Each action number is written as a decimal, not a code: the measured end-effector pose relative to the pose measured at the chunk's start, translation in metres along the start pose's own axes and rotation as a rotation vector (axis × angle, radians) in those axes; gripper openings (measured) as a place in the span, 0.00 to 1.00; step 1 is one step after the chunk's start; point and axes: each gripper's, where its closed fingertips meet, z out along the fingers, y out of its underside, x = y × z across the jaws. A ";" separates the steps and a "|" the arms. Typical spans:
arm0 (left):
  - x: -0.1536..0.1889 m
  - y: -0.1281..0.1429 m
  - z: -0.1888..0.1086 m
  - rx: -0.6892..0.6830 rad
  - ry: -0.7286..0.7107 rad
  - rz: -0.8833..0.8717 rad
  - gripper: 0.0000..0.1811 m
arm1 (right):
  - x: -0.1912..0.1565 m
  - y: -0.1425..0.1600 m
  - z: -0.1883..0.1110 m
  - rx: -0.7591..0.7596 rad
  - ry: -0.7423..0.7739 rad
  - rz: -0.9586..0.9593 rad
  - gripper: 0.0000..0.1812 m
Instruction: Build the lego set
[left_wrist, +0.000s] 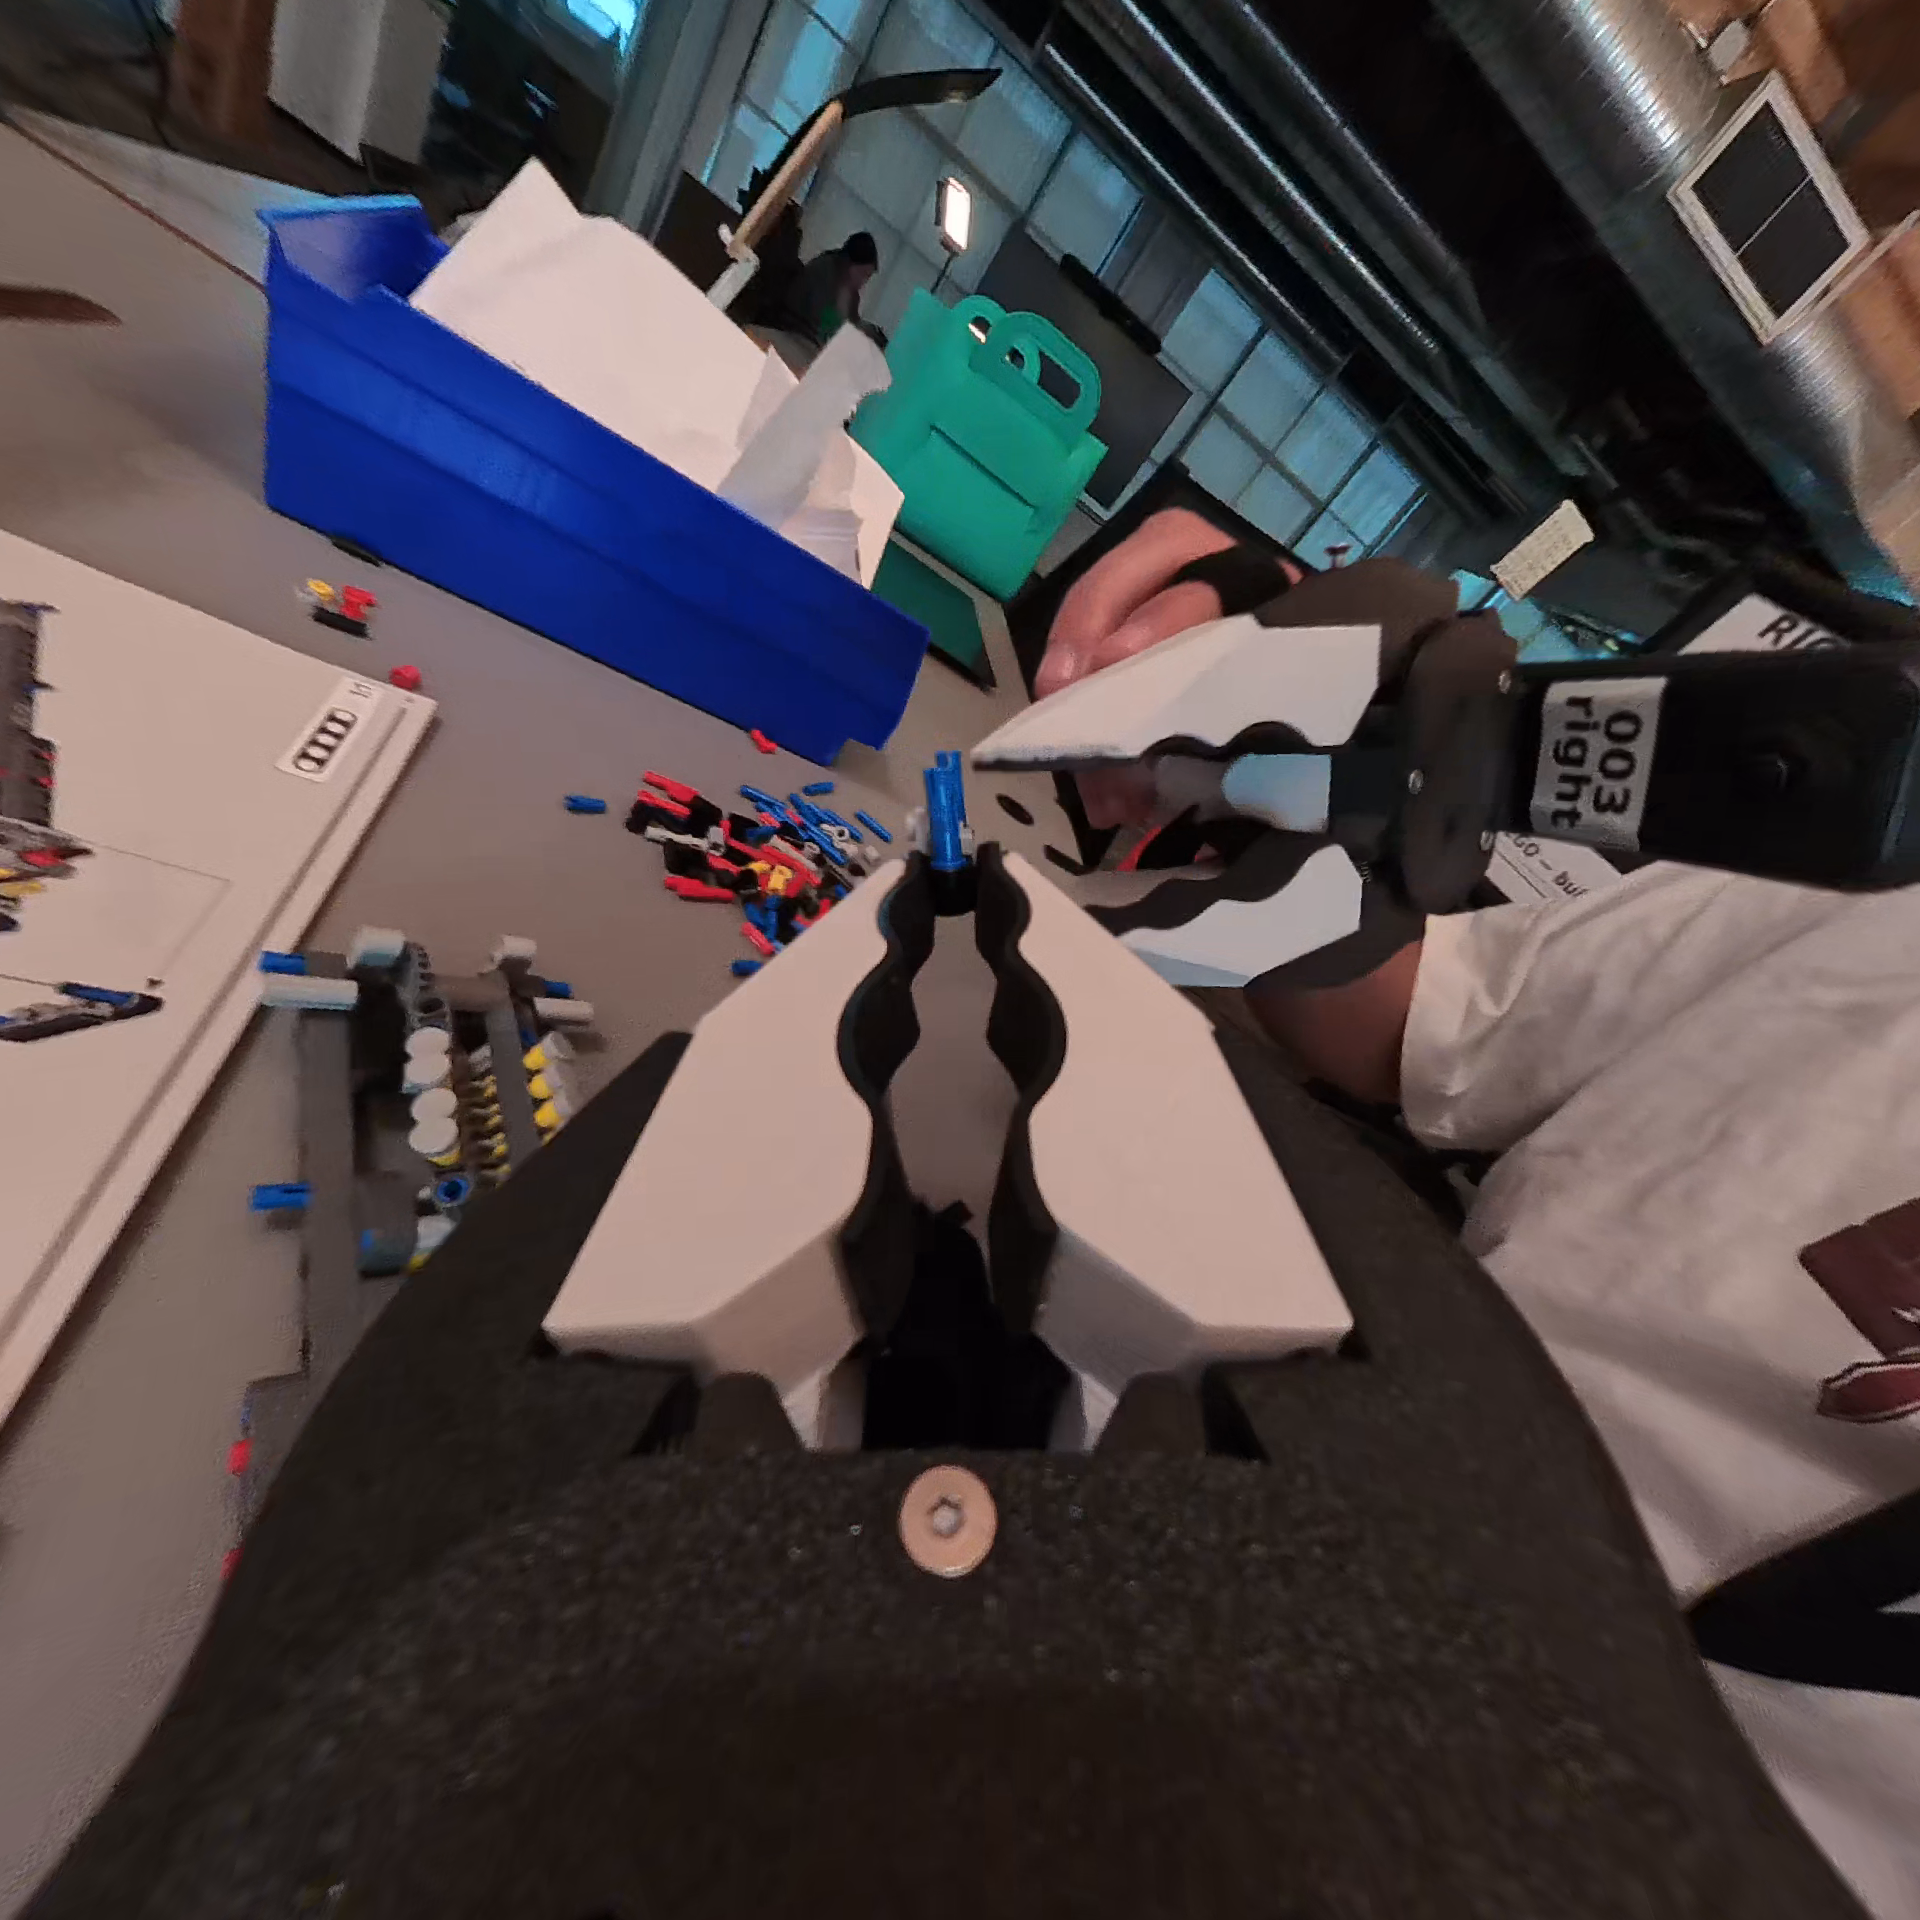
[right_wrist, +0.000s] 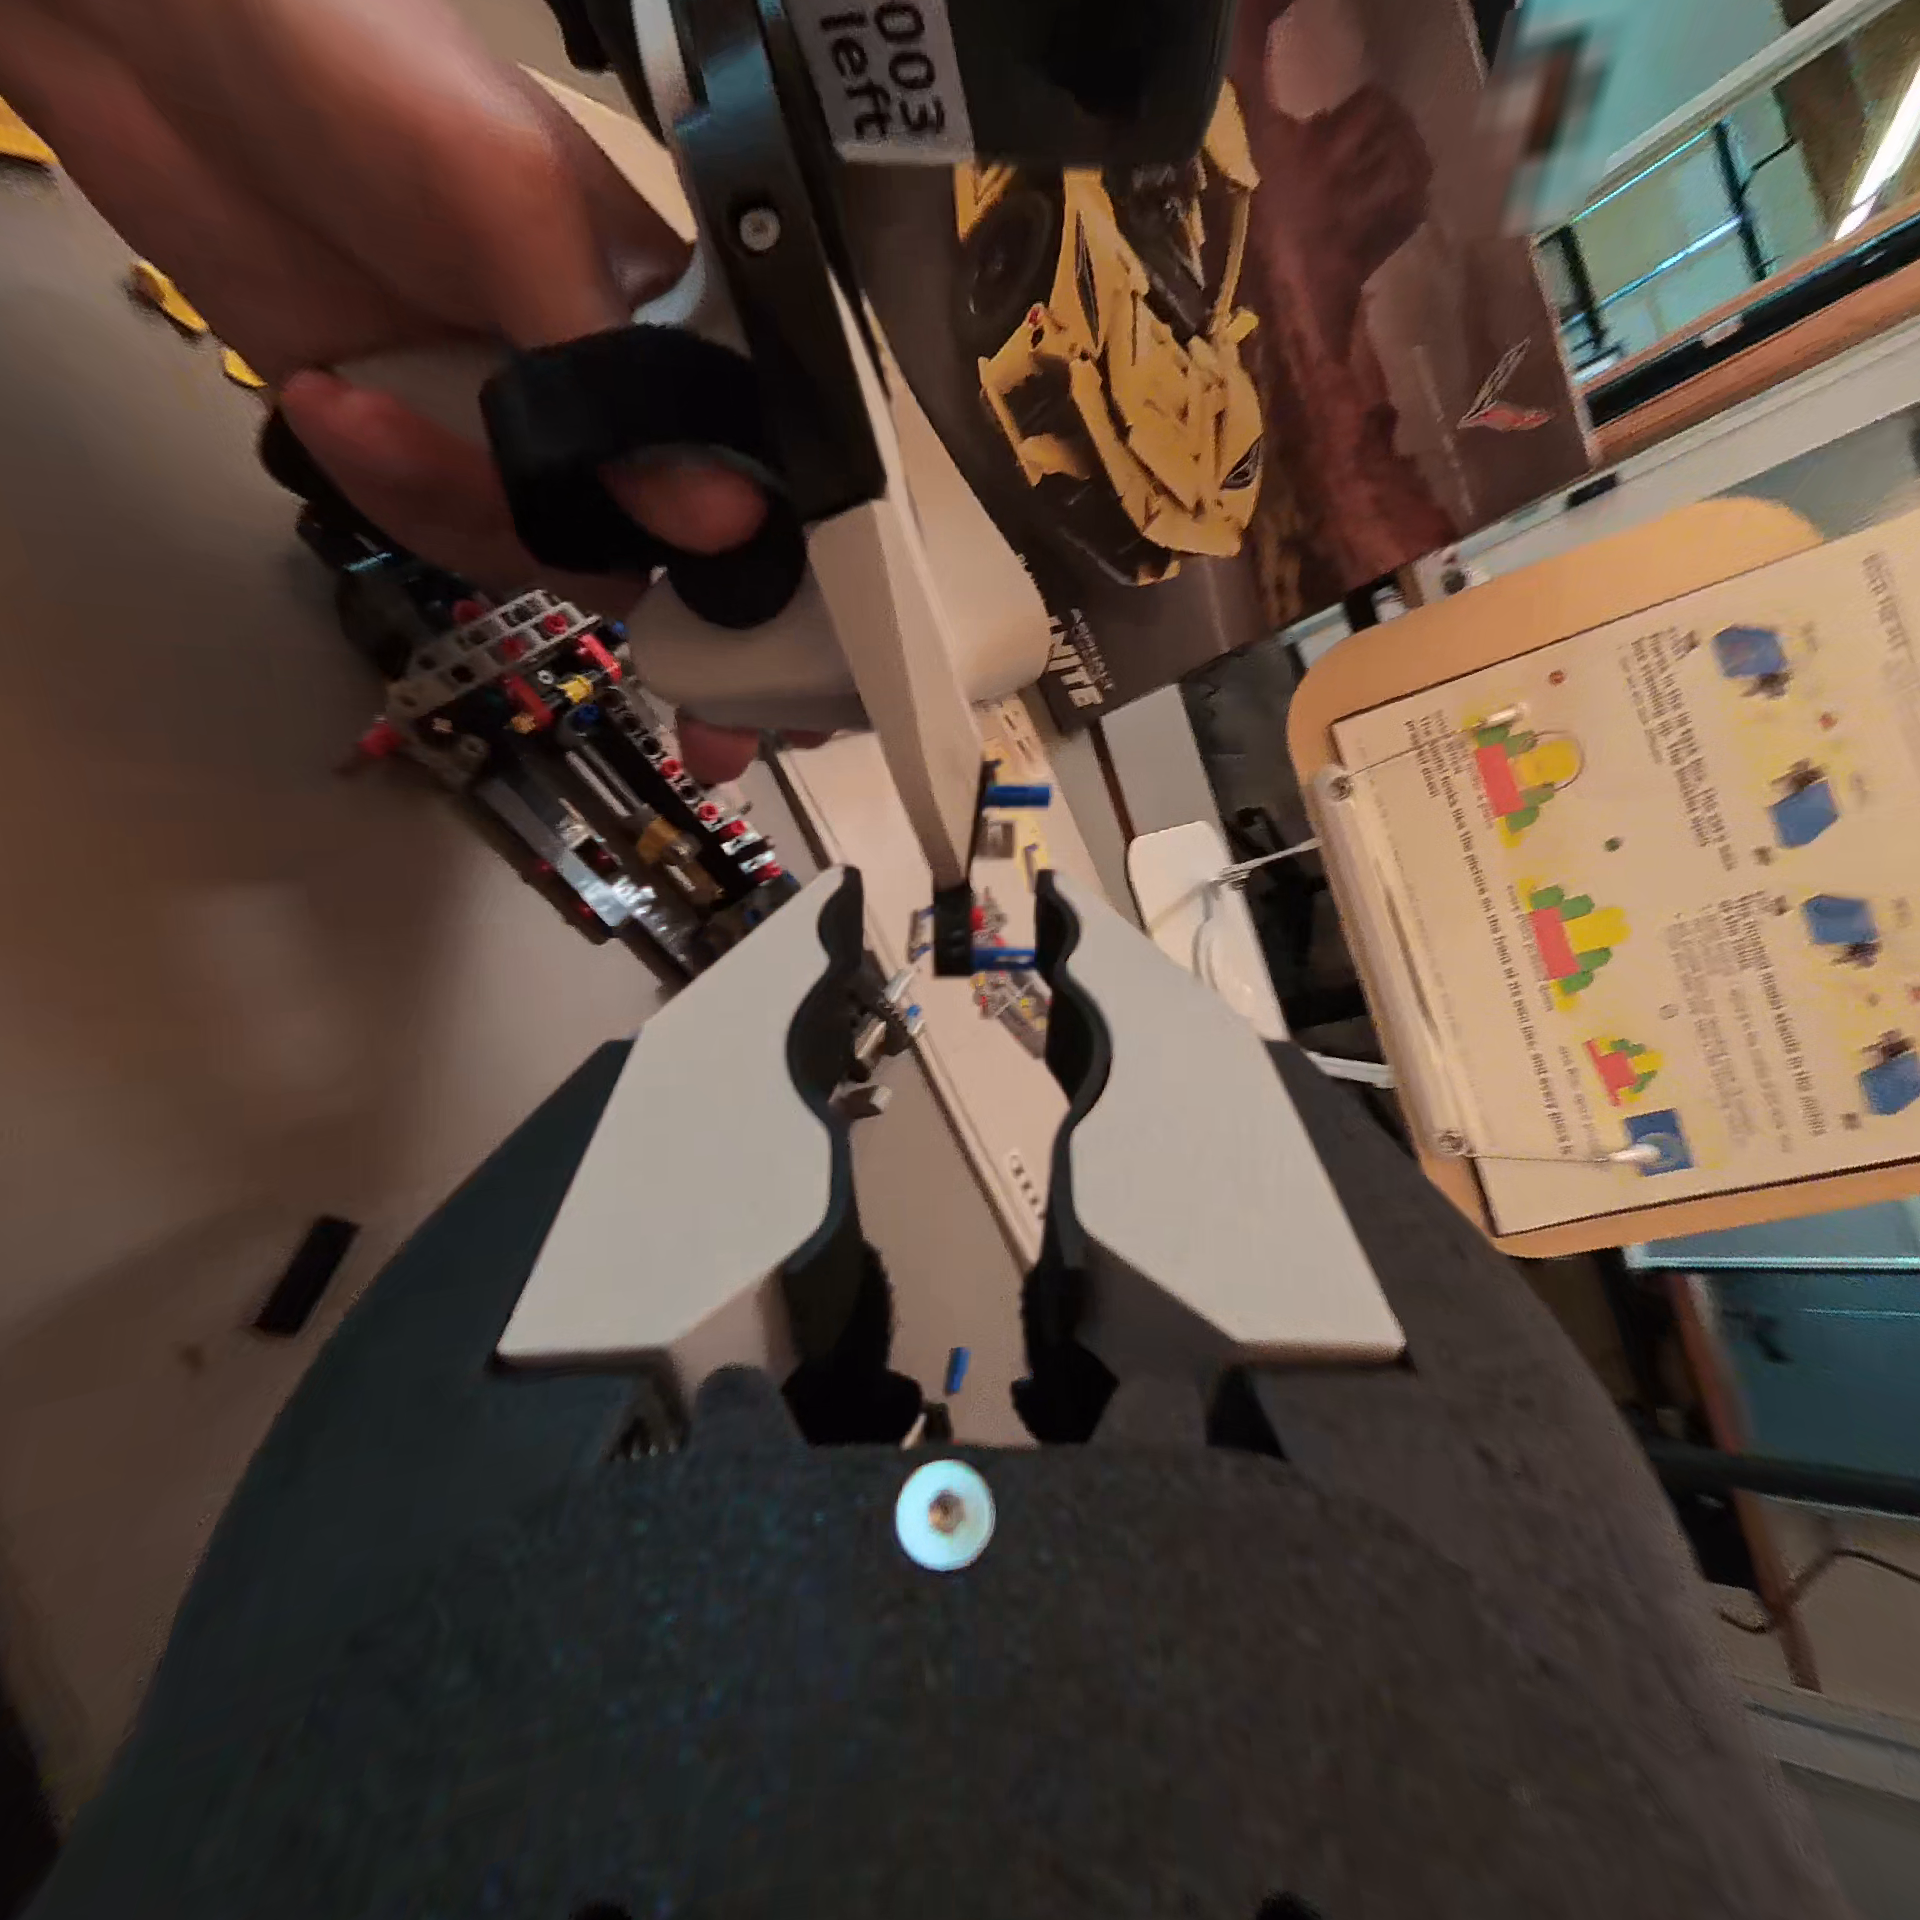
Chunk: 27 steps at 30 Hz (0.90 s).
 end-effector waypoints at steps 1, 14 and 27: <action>0.000 0.001 0.001 -0.008 0.003 -0.013 0.03 | 0.001 -0.002 0.001 -0.002 0.010 -0.018 0.17; 0.007 0.014 0.003 -0.093 0.044 -0.054 0.03 | -0.009 0.002 0.004 -0.049 -0.020 -0.165 0.07; 0.011 -0.006 -0.010 -0.002 0.163 -0.156 0.04 | 0.007 -0.011 0.006 0.044 0.122 -0.035 0.07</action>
